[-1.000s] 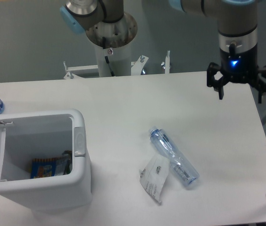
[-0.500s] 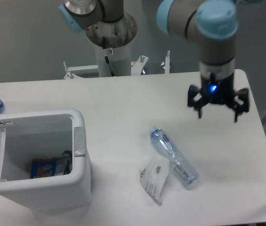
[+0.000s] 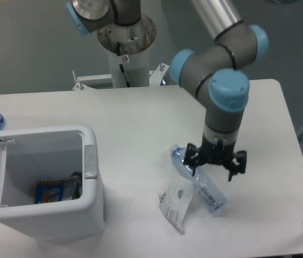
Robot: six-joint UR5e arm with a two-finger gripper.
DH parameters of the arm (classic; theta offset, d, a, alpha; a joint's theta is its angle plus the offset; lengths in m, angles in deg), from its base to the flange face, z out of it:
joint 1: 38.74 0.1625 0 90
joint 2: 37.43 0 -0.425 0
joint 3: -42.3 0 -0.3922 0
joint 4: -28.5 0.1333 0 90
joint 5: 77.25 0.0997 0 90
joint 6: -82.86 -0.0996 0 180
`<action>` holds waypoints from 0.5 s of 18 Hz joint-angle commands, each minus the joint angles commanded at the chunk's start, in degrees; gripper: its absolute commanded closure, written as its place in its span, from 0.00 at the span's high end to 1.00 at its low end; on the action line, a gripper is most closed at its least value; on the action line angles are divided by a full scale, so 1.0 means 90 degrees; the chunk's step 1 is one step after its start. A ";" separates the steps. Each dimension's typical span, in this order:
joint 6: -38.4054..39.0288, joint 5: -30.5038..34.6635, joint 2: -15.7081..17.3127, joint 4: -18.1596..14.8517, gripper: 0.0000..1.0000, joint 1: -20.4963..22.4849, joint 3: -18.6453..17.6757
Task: Place the trash in the trash can
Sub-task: 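Lower the gripper onto the white wrapper and close on it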
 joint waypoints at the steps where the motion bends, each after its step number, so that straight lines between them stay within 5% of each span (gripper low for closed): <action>1: 0.0010 0.0000 -0.0068 0.0000 1.00 -0.0039 0.0000; 7: 0.0312 -0.0029 -0.0430 0.0253 0.99 -0.0215 -0.0010; 9: 0.0351 -0.0029 -0.0469 0.0371 0.70 -0.0283 -0.0088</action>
